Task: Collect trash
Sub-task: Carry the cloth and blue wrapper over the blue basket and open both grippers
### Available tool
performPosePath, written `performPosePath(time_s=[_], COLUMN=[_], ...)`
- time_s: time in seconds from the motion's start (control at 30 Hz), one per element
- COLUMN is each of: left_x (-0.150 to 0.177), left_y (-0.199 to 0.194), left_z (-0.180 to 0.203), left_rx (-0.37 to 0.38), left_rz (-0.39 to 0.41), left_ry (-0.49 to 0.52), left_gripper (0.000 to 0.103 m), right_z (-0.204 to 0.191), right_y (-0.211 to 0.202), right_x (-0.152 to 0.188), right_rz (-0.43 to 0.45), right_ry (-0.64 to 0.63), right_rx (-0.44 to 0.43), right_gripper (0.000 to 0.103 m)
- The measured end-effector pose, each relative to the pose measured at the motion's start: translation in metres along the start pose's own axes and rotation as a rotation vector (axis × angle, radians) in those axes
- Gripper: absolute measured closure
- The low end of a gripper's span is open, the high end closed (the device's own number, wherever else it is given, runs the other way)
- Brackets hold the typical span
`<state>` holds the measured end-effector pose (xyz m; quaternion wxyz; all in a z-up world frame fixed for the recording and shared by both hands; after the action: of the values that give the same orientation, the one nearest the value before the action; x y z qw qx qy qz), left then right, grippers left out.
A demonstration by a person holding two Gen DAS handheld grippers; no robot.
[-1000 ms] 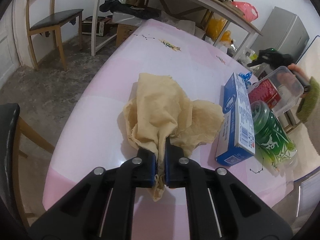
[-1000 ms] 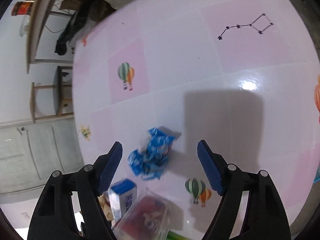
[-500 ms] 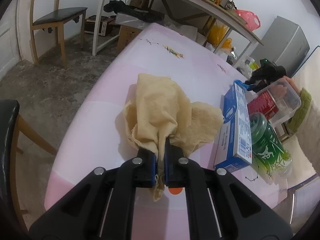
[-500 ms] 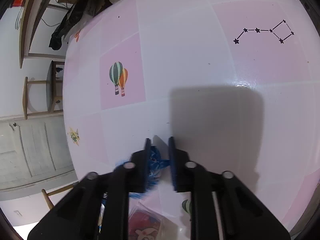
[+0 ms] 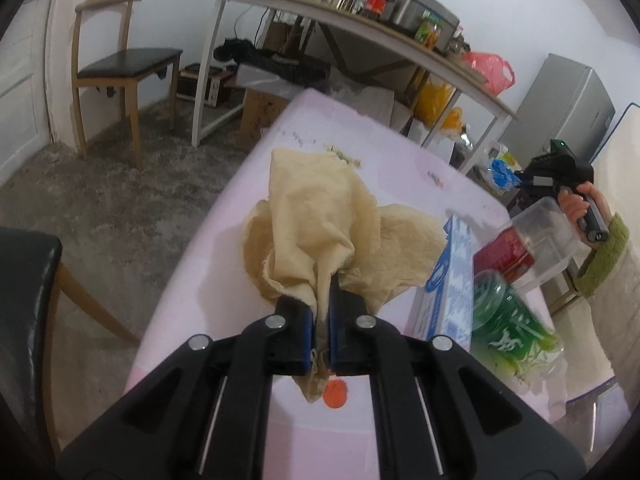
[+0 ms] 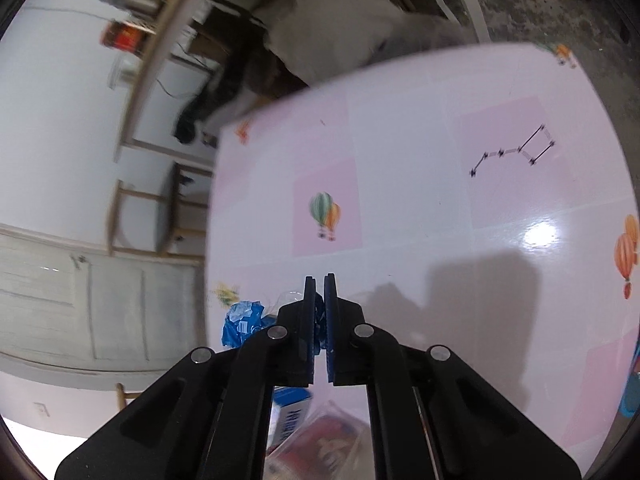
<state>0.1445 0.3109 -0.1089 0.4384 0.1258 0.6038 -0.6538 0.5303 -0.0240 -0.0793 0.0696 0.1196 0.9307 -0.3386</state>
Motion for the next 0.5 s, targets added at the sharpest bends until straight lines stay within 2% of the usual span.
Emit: performPosePath(time_s=[0.23, 0.5], left_x=[-0.024, -0.044], left_y=[-0.034, -0.087], left_z=[0.017, 0.079], left_rx=[0.008, 0.081], left_rz=[0.091, 0.188], left_ry=[0.034, 0.143], left_gripper=[0.099, 0.099], right_z=[-0.024, -0.018], right_y=[-0.064, -0.153], right_x=[0.010, 0.050], right_rz=[0.106, 0.243], right_ry=[-0.025, -0.035], right_rx=[-0.108, -0.238], right_gripper=[0.099, 0.099])
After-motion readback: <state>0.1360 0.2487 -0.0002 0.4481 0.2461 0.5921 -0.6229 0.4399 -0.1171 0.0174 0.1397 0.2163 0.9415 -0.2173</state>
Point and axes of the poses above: each gripper's, at about its wrist camera, not at the fingertips, and y roughly the way its jaws point, z to its right, x to its underside, the point moved 10 cm from there along y, roughly the way its jaws point, and after that the axes turned 10 degrees about -x, right-handed, at the moved point
